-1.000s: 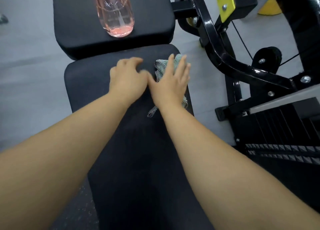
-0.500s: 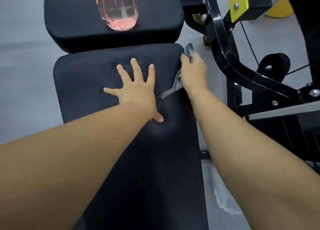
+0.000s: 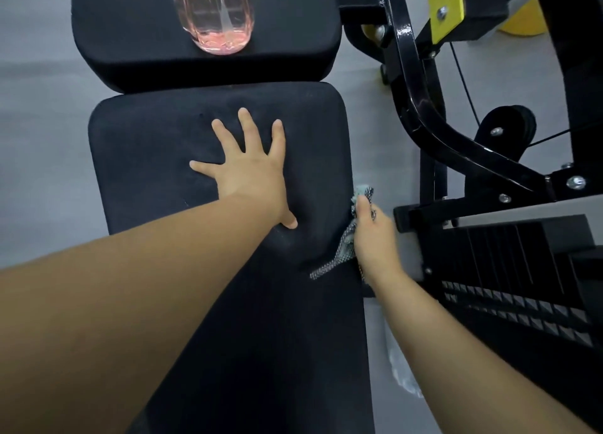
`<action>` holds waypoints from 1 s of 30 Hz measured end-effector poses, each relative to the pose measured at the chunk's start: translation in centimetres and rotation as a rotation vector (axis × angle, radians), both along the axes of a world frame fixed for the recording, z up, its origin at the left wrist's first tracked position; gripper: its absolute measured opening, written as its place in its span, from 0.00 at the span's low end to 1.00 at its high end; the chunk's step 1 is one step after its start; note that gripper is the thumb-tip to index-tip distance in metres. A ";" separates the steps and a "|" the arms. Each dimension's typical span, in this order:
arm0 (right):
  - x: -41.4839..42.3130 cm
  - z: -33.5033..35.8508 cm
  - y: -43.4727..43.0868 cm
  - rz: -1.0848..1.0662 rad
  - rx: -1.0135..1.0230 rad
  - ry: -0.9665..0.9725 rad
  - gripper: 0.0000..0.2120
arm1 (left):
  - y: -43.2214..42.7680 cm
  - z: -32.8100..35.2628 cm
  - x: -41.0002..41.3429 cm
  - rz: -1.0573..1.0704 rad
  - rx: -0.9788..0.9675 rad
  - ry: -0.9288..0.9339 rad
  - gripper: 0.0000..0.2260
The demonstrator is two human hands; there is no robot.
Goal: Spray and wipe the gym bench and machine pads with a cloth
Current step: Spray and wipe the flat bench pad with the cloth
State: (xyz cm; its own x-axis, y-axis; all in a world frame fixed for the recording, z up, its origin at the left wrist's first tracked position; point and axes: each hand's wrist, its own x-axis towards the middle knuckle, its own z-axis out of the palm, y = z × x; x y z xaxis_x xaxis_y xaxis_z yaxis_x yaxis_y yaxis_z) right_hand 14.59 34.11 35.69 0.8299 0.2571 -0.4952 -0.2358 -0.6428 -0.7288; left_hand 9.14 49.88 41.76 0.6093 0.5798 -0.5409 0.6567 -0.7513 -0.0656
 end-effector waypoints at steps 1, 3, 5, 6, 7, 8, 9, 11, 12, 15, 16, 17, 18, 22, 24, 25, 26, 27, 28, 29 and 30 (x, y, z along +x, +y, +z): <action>0.8 0.1 0.9 -0.016 0.026 0.000 0.22 | 0.0 -0.1 0.0 -0.004 0.004 -0.003 0.64; 3.8 0.4 4.5 -0.041 0.078 -0.038 0.24 | 0.0 -0.1 -0.1 -0.010 0.007 -0.010 0.64; 7.0 1.5 8.5 -0.038 0.103 -0.089 0.25 | 0.0 -0.1 -0.2 -0.009 0.007 -0.017 0.64; 7.8 1.9 9.7 -0.038 0.100 -0.127 0.25 | 0.0 -0.2 -0.3 -0.008 0.008 -0.022 0.64; 8.1 2.0 10.3 -0.037 0.093 -0.173 0.25 | 0.0 -0.4 -0.3 -0.006 0.010 -0.030 0.64; 8.0 1.9 10.2 -0.034 0.080 -0.193 0.24 | 0.0 -0.4 -0.3 -0.002 0.011 -0.036 0.64; 7.4 1.6 9.5 -0.036 0.062 -0.174 0.24 | 0.0 -0.3 -0.3 0.002 0.012 -0.044 0.64; 5.3 1.0 7.1 -0.045 0.038 -0.122 0.23 | -0.1 0.0 -0.5 0.008 0.014 -0.057 0.64; 4.0 0.6 5.7 -0.051 0.024 -0.100 0.23 | -0.1 0.0 -0.6 0.015 0.009 -0.065 0.64; -0.1 -0.5 0.5 -0.075 -0.027 -0.014 0.24 | -0.1 0.0 -1.1 0.028 -0.006 -0.089 0.62; -1.5 -0.8 -1.3 -0.084 -0.049 0.009 0.24 | -0.3 0.0 -1.5 0.030 -0.007 -0.108 0.60; -3.0 -1.4 -3.2 -0.085 -0.080 0.032 0.24 | -0.7 -0.2 -2.1 0.026 -0.005 -0.140 0.57; -4.3 -1.6 -4.8 -0.078 -0.114 0.050 0.25 | -1.4 -0.4 -3.0 0.020 0.002 -0.182 0.53; -4.8 -0.8 -5.2 -0.063 -0.147 0.052 0.24 | -7.0 -1.2 -8.0 -0.058 -0.042 -0.203 0.45; -2.3 -0.3 -2.0 -0.051 -0.143 0.001 0.25 | -8.9 -1.6 -9.7 -0.108 -0.079 -0.138 0.48; -0.9 -0.1 -0.4 -0.057 -0.136 -0.023 0.24 | -9.4 -2.0 -10.3 -0.120 -0.087 -0.116 0.49; 0.3 0.3 1.3 -0.069 -0.112 -0.051 0.24 | -9.4 -2.3 -10.5 -0.127 -0.089 -0.098 0.52; 1.0 0.1 2.3 -0.073 -0.087 -0.070 0.23 | -9.4 -2.7 -10.5 -0.134 -0.087 -0.082 0.54; 1.2 -0.1 2.7 -0.068 -0.069 -0.105 0.23 | -9.4 -3.0 -10.4 -0.143 -0.074 -0.067 0.55; 0.8 -0.5 2.4 -0.059 -0.073 -0.124 0.23 | -9.5 -3.2 -10.3 -0.154 -0.061 -0.055 0.56; -0.2 -0.6 1.4 -0.057 -0.090 -0.139 0.24 | -9.7 -3.3 -10.2 -0.159 -0.054 -0.041 0.57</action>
State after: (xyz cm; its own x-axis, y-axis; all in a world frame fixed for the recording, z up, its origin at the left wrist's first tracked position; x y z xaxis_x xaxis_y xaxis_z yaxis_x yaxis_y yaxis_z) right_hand 14.38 35.55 35.11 0.9038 0.1673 -0.3940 -0.1751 -0.6954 -0.6970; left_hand -1.05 40.17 38.50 0.7133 0.4452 -0.5412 0.5306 -0.8476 0.0020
